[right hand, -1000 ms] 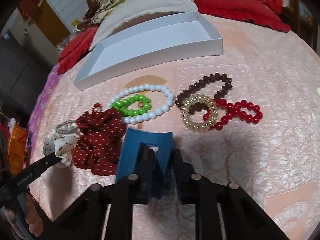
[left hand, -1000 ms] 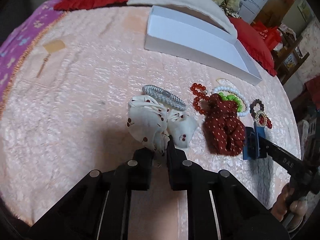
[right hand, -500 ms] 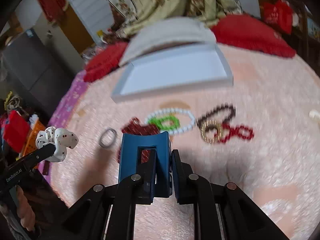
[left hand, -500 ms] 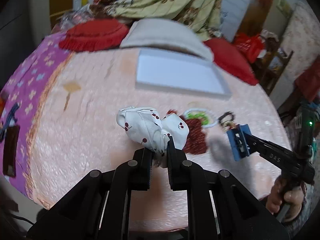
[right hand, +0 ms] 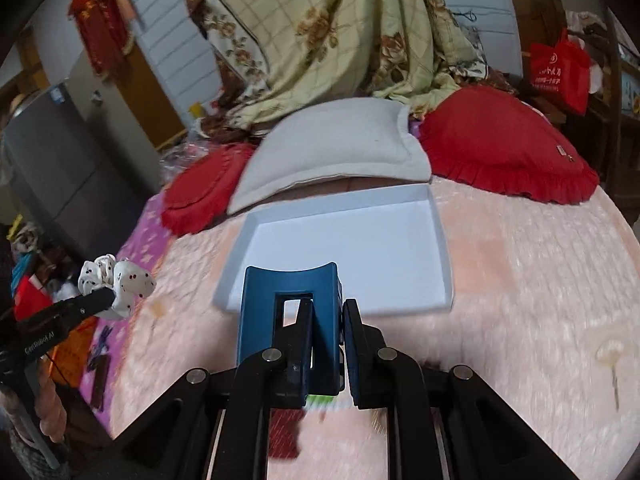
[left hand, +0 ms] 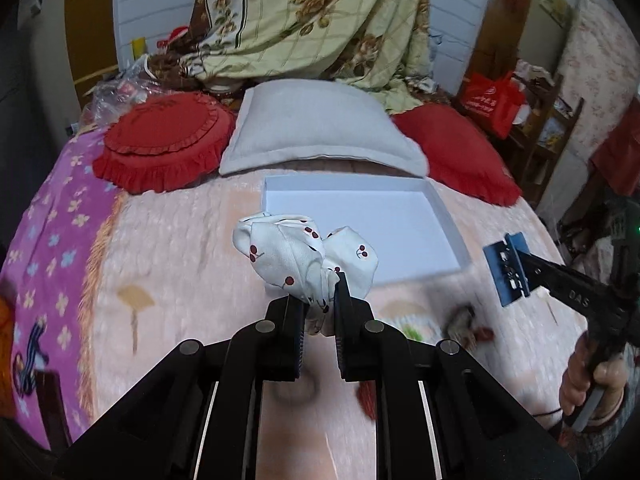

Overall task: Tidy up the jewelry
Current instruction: 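Carry the clip and scrunchie into the white box and open both tools, then grasp the red polka-dot scrunchie with the left tool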

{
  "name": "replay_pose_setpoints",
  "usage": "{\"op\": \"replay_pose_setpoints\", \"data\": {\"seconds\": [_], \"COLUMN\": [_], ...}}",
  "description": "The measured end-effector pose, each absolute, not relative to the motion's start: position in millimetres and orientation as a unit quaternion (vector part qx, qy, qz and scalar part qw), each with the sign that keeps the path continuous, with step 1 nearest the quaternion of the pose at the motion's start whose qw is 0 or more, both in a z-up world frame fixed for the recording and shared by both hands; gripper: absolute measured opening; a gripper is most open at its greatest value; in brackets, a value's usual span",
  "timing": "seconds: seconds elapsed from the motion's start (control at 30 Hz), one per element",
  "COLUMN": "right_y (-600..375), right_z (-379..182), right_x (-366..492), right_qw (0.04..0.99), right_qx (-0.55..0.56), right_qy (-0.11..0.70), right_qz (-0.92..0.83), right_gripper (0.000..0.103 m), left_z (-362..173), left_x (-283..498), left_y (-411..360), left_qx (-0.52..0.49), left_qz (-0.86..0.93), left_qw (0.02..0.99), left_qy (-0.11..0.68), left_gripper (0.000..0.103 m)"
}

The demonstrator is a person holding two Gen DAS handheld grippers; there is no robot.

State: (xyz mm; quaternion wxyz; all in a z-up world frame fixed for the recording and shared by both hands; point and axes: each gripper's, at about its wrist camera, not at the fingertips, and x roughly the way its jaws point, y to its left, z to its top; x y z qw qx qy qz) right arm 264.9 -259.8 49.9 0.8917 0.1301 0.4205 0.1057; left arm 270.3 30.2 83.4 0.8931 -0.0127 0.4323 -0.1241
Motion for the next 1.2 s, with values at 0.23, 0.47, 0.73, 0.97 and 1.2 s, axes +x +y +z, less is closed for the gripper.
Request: {"op": "replay_pose_setpoints", "data": {"seconds": [0.23,0.47,0.73,0.97,1.2], "right_y": [-272,-276,-279,-277,-266], "right_z": [-2,-52,-81,-72,-32], "right_x": [367,441,477,471,435], "right_qw": [0.87,0.856,0.847,0.86,0.877], "right_qx": [0.147,0.147,0.147,0.106,0.067], "right_qy": [0.466,0.494,0.511,0.499,0.476], "right_qz": [0.072,0.036,0.023,-0.004,-0.008], "right_gripper": [0.014,0.014,0.015,0.043,0.043], "left_z": [22,-35,-65,-63,-27], "left_x": [380,458,493,487,438], "left_y": [9,-8,-15,-5,3], "left_qx": [-0.011,-0.004,0.01,-0.025,-0.017], "left_qz": [-0.105,-0.092,-0.077,-0.081,-0.073], "left_qw": [0.873,0.859,0.859,0.858,0.873], "left_qy": [0.476,0.503,0.506,0.506,0.483], "left_gripper": [0.011,0.012,0.023,0.042,0.042]}}
